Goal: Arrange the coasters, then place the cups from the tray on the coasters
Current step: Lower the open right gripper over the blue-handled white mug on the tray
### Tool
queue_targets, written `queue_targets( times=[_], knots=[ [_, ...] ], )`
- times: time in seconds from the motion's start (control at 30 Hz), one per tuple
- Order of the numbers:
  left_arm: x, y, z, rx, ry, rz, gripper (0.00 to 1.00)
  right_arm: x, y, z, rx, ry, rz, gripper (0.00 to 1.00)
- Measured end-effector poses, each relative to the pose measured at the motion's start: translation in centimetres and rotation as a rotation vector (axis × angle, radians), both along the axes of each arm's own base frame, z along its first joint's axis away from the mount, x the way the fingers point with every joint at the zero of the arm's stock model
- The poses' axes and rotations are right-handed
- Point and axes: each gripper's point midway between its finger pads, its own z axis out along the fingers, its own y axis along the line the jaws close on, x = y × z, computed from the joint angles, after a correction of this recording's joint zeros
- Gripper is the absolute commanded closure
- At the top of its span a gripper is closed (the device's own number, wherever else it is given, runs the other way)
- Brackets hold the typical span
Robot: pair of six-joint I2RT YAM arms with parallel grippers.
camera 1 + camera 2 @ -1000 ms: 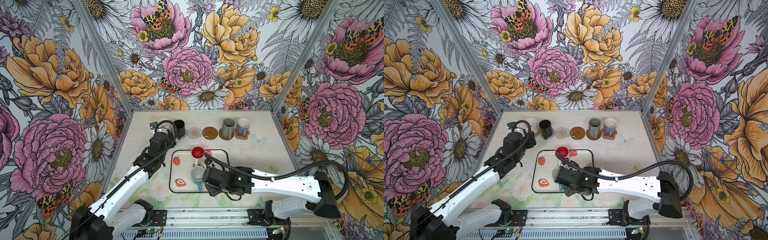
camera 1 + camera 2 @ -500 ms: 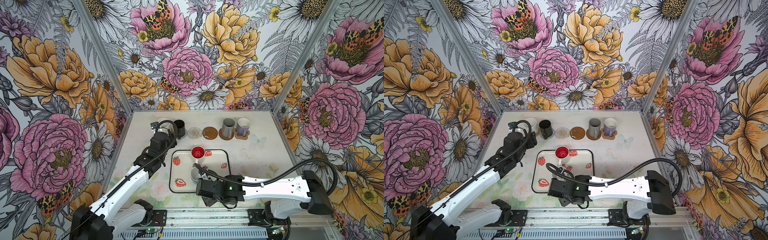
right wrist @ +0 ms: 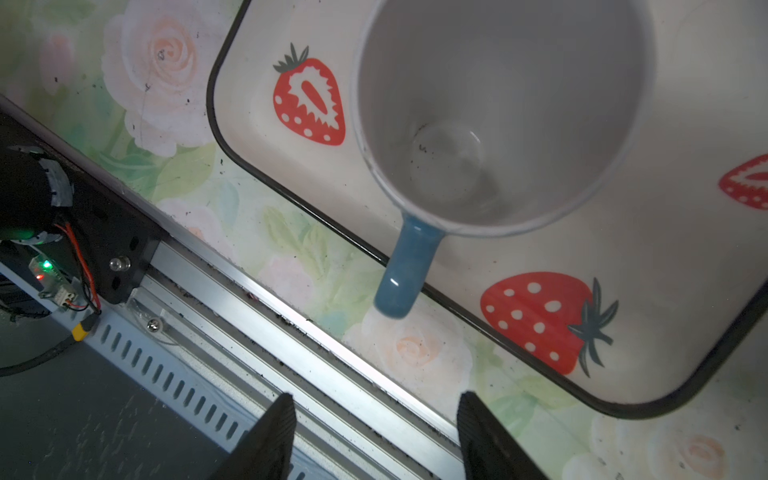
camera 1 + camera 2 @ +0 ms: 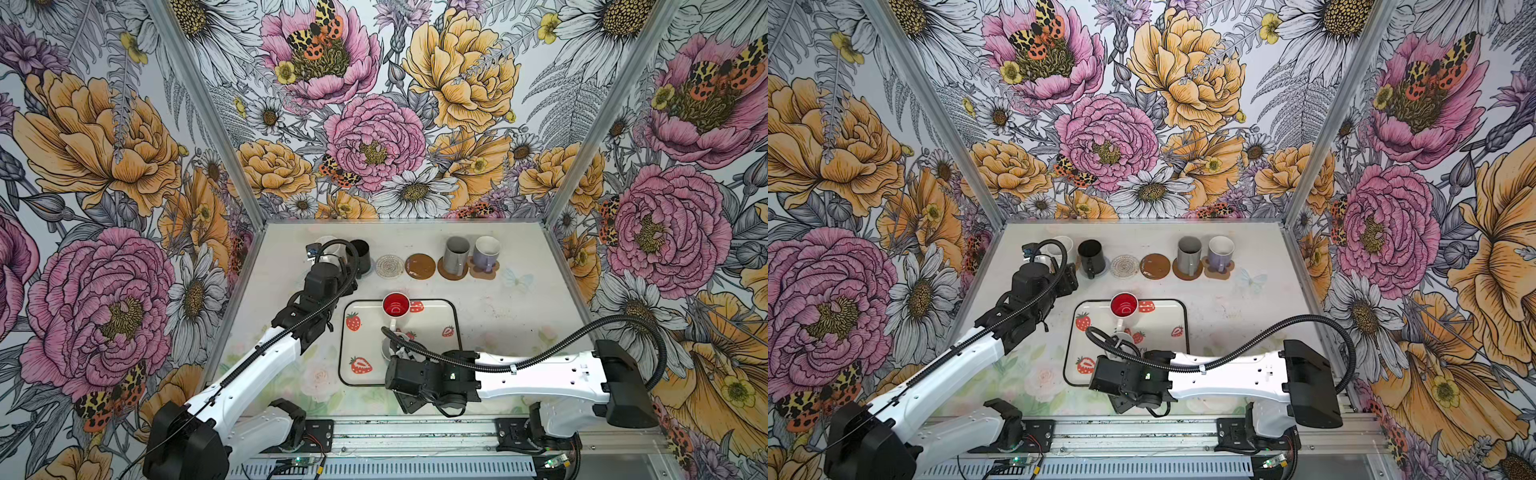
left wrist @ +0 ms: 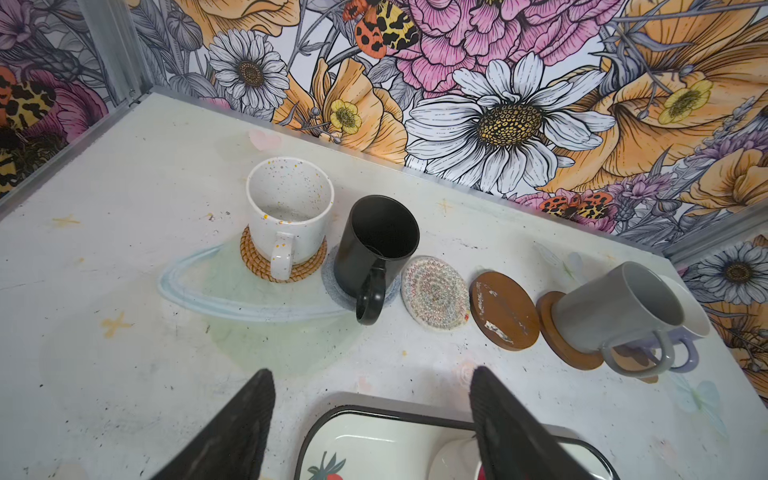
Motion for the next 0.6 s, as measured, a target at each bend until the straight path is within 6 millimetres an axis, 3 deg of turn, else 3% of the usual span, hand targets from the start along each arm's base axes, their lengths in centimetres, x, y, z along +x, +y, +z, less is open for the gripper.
queue_targets(
  times=[0.3, 0.6],
  knots=[
    [0.3, -0.2, 0.0, -0.027, -0.004, -0.007, 0.24, 1.7, 1.2, -0.8, 0.024, 0.028, -0.016, 0.37],
    [0.5, -0.1, -0.3, -0.028, 0.001, -0.003, 0.24, 2.7, 1.9, -2.1, 0.027, 0.061, -0.025, 0.46]
  ],
)
